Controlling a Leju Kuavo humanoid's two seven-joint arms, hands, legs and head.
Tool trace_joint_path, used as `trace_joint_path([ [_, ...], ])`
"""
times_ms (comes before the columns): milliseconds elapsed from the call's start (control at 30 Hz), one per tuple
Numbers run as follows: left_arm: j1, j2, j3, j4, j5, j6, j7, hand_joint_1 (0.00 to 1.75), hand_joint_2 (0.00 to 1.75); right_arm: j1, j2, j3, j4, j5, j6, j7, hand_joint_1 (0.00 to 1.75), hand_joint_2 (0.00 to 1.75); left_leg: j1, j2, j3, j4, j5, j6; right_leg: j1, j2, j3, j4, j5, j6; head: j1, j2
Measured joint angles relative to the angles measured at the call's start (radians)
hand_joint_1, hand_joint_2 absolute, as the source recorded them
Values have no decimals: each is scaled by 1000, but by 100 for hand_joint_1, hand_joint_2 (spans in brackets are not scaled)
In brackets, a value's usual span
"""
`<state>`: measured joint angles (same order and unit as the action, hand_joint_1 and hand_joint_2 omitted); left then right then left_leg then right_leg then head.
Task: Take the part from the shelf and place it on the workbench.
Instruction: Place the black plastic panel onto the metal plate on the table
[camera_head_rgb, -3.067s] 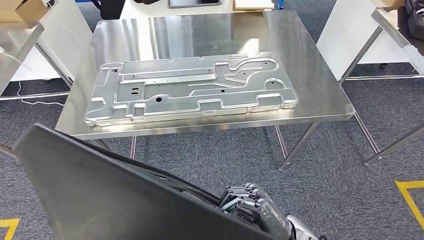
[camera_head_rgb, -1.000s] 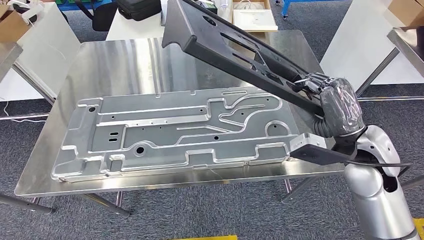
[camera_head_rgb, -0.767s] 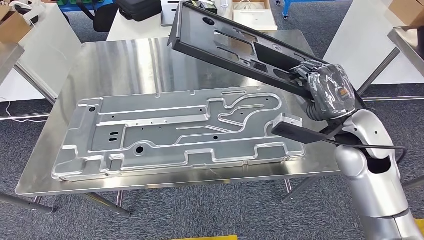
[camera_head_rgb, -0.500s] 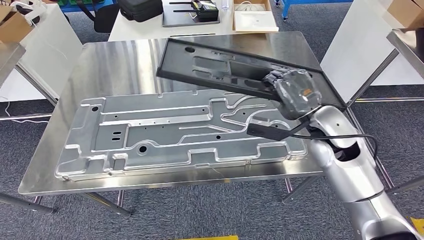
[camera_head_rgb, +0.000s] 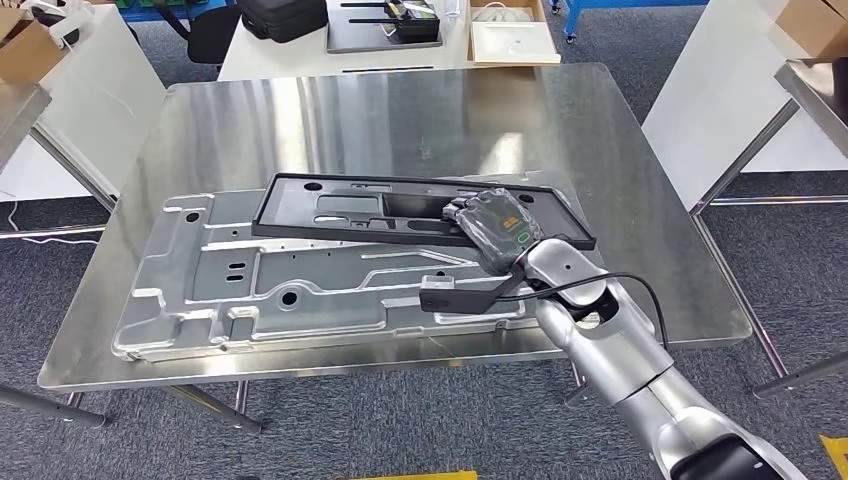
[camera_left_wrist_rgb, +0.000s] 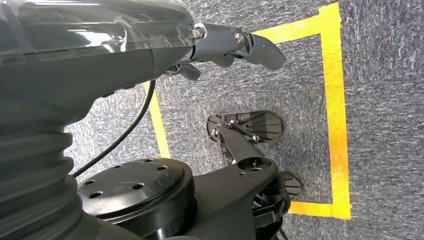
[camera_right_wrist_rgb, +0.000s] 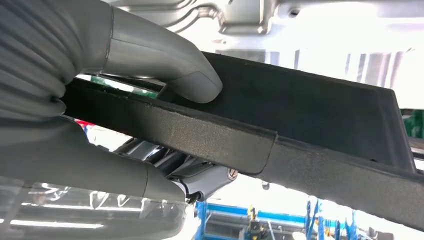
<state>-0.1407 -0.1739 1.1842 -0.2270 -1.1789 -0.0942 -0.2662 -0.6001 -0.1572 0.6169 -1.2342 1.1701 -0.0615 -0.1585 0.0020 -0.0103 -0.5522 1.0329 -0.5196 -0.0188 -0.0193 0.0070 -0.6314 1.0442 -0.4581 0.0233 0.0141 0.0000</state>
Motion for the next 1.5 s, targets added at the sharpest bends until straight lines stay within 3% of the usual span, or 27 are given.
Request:
trace_joint_path([
  [500, 1, 0, -9, 0, 2, 0, -34, 0, 175, 16, 18, 24, 85, -72, -3, -23, 175, 175, -2, 0, 0, 0, 0, 0, 0, 0, 0, -1, 0, 0, 0, 0],
  [867, 1, 0, -21, 0, 8, 0, -52, 0, 175, 35, -5, 26, 155, -85, -3, -52, 175, 175, -2, 0, 0, 0, 0, 0, 0, 0, 0, -1, 0, 0, 0, 0],
  [1000, 1, 0, -21, 0, 14, 0, -59, 0, 175, 37, -18, 26, 172, -90, -4, -53, 0, 0, -2, 0, 0, 0, 0, 0, 0, 0, 1, -1, 0, 0, 0, 0],
  [1167, 1, 0, -21, 0, 20, 1, -64, 0, 175, 46, -32, 25, 181, -97, -12, -53, 0, 0, -2, 0, 0, 1, 0, 0, 0, 0, 1, -2, 0, 0, 0, 0],
  [1300, 1, 0, -21, 0, 23, 3, -77, 0, 0, 55, -41, 24, 181, -98, -15, -49, 0, 0, -2, 0, 0, 1, 0, 1, 0, 0, 1, -2, 0, 0, 0, 0],
  [1500, 1, 0, -23, 0, 25, 6, -84, 0, 0, 70, -50, 18, 181, -98, -23, -42, 0, 0, -2, 0, 0, 1, 0, 1, 0, 0, 1, -2, 0, 0, 0, 0],
])
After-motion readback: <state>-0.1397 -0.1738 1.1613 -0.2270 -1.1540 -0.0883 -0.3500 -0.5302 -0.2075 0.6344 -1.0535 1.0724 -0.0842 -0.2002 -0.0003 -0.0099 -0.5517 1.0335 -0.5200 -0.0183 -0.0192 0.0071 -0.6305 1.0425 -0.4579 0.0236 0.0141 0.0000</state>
